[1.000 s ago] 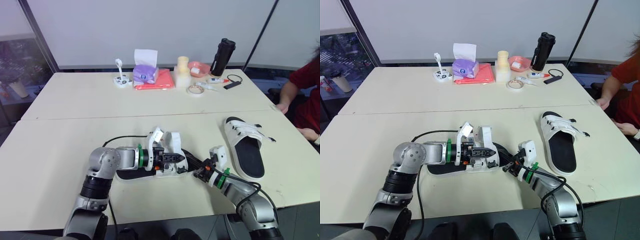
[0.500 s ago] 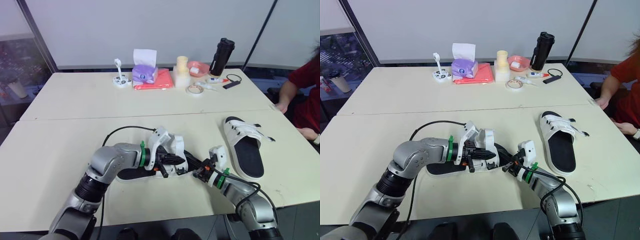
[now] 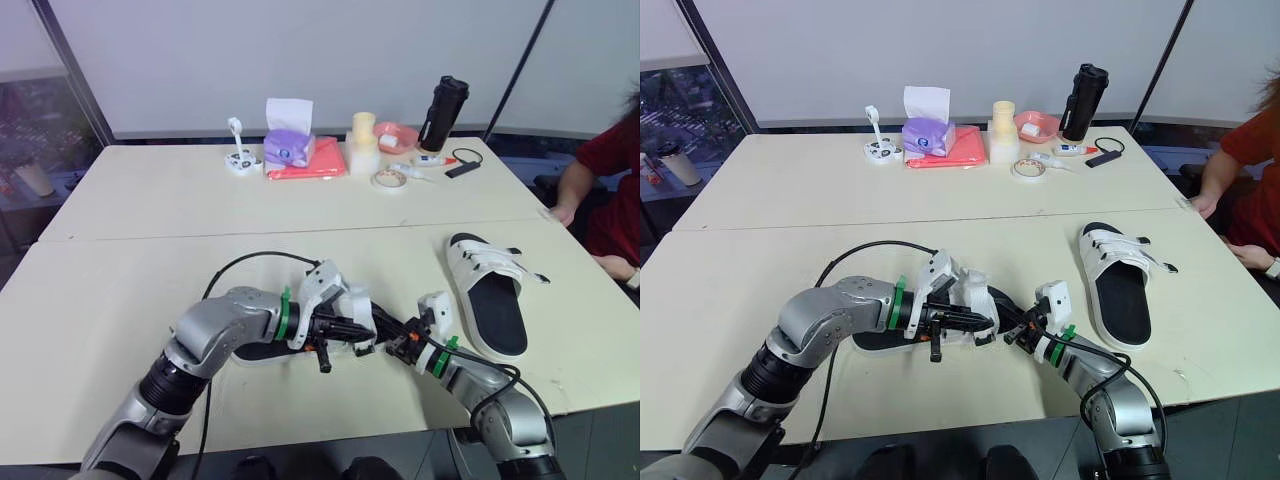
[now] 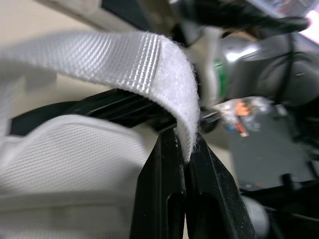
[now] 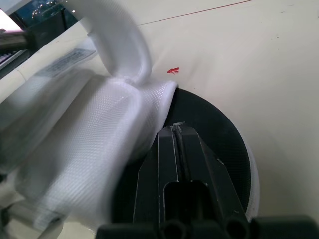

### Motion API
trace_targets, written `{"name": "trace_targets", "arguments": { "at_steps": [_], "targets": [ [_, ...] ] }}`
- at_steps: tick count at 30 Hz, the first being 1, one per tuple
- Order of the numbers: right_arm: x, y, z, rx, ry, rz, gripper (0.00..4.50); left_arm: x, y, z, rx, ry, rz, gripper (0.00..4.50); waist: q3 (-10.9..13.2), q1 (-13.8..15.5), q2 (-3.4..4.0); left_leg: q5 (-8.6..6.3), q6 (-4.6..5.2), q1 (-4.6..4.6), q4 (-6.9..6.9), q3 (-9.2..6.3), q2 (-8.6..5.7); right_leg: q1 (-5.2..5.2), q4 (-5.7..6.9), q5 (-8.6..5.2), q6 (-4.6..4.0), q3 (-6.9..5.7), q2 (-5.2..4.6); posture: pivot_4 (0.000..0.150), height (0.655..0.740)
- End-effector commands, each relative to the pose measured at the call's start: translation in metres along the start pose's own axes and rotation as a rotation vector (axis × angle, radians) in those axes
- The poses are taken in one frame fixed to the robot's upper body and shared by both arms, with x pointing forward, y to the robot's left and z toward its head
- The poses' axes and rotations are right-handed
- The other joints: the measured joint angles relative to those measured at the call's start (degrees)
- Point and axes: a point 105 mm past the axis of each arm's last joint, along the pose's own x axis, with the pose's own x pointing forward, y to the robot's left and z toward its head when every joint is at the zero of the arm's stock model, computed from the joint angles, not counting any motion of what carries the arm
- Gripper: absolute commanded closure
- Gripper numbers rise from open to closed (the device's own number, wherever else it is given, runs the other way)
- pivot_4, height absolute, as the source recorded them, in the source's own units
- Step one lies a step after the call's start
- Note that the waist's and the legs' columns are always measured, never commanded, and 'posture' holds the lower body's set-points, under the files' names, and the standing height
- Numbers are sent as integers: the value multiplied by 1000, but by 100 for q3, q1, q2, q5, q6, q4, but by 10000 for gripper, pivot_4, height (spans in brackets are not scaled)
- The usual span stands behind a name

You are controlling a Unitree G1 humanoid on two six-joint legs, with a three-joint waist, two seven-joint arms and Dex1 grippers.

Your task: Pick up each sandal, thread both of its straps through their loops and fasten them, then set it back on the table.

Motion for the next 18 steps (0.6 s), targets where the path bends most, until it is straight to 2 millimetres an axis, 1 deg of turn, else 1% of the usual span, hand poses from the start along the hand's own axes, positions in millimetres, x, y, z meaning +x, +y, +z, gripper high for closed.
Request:
{"name": "trace_targets", "arguments": {
  "at_steps": [1,7,10,13,15,18],
  "targets": [
    [-6,1,-68,128,229,-39,45000,1,13,-10,-9,36,76,44799,-1,5,-2,0,0,0,1,-1,1,1,0,0,0,-1,0,1500,7400],
    [-6,0,-68,129,229,-42,45000,2,10,-8,17,24,63,44799,-1,8,-2,0,0,1,2,-1,4,3,0,-5,-10,0,-2,1500,7400],
    [-7,0,-68,130,230,-43,45000,-2,5,7,-43,-59,24,44799,0,8,-3,0,0,1,2,-1,7,2,0,-5,-9,1,-2,1500,7400],
    [-7,0,-69,130,231,-42,45000,-10,0,25,-138,-148,-35,44799,3,4,-3,0,0,0,3,0,11,0,0,-3,-6,0,-1,1500,7400],
    [-7,0,-69,131,231,-42,45000,-14,2,31,-192,-182,-45,44799,6,-1,-4,0,1,-1,2,1,6,-2,1,0,1,-1,2,1500,7400],
    [-6,1,-69,131,233,-38,45000,-20,13,42,-302,-257,-33,44799,7,-1,-6,1,1,-2,3,1,3,-3,1,1,3,-5,6,1500,7400]
  ]
}}
